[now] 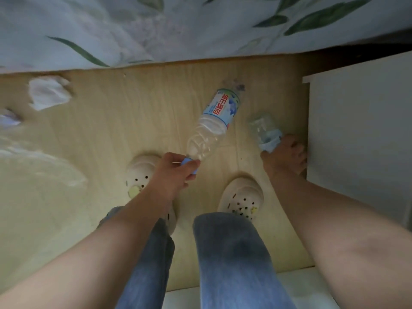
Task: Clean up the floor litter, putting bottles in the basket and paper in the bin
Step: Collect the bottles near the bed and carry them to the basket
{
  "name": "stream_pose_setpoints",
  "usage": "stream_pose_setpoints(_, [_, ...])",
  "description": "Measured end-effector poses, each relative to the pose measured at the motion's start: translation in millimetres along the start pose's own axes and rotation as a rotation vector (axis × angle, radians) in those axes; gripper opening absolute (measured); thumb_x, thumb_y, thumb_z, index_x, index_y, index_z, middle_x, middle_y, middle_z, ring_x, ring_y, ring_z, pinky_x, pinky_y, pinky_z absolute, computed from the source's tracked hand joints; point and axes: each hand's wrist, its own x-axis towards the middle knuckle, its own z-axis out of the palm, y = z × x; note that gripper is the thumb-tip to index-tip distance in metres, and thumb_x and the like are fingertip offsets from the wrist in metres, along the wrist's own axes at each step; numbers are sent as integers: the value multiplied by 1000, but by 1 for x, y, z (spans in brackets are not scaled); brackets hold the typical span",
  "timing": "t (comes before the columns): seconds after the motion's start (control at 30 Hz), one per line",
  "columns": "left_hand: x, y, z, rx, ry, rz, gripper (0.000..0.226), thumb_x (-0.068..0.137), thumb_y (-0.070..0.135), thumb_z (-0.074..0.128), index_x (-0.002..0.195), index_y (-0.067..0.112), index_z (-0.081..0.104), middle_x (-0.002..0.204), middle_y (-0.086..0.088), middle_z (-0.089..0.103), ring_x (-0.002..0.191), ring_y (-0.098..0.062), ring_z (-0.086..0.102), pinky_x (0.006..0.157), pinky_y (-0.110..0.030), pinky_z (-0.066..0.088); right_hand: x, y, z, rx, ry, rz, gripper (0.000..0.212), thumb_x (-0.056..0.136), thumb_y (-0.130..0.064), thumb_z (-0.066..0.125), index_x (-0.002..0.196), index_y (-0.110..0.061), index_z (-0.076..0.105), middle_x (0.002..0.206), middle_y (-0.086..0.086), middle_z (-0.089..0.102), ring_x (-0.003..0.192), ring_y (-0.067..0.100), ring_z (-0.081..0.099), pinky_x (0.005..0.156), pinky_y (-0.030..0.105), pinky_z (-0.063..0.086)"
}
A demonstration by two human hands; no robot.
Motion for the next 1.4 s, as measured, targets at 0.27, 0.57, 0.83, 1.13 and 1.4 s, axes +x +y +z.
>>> stream_pose_setpoints(0.27, [-19,7,-13,-20,-15,14,11,90,28,60,90,17,58,95,-3,65,72,-8,62,67,-23,48,-32,-23,-10,199,-236,-37,74,72,-46,69,132,-17,36,126,11,51,112,31,52,97,41,43])
stream_pose_setpoints(0.57, [-116,40,-21,64,34,56,15,90,21,61,81,11,54,67,-6,50,48,-11,43,53,-22,36,-134,-47,-111,1075,-439,156,65,66,-55,73,116,-17,53,105,5,66,90,23,66,73,33,54])
stream_pose_setpoints(0.83, [-249,86,-21,86,-101,198,14,87,17,65,87,9,53,64,0,55,43,-5,44,45,-13,36,-210,-5,-237,1619,-525,463,41,80,-44,70,106,-17,52,102,13,68,84,30,68,73,44,57])
stream_pose_setpoints(1.13, [-382,131,-37,84,-149,421,15,86,15,66,89,6,55,60,7,62,53,-12,47,65,-29,44,-295,16,-357,1938,-680,156,69,56,-35,73,115,-3,57,93,16,64,73,26,62,59,32,54])
stream_pose_setpoints(1.4, [-473,167,-36,-98,-32,623,16,87,14,64,93,2,55,67,-4,61,56,-14,51,60,-26,44,-340,2,-447,1913,-592,-91,54,77,-35,72,123,-14,54,99,12,65,74,25,63,61,36,54])
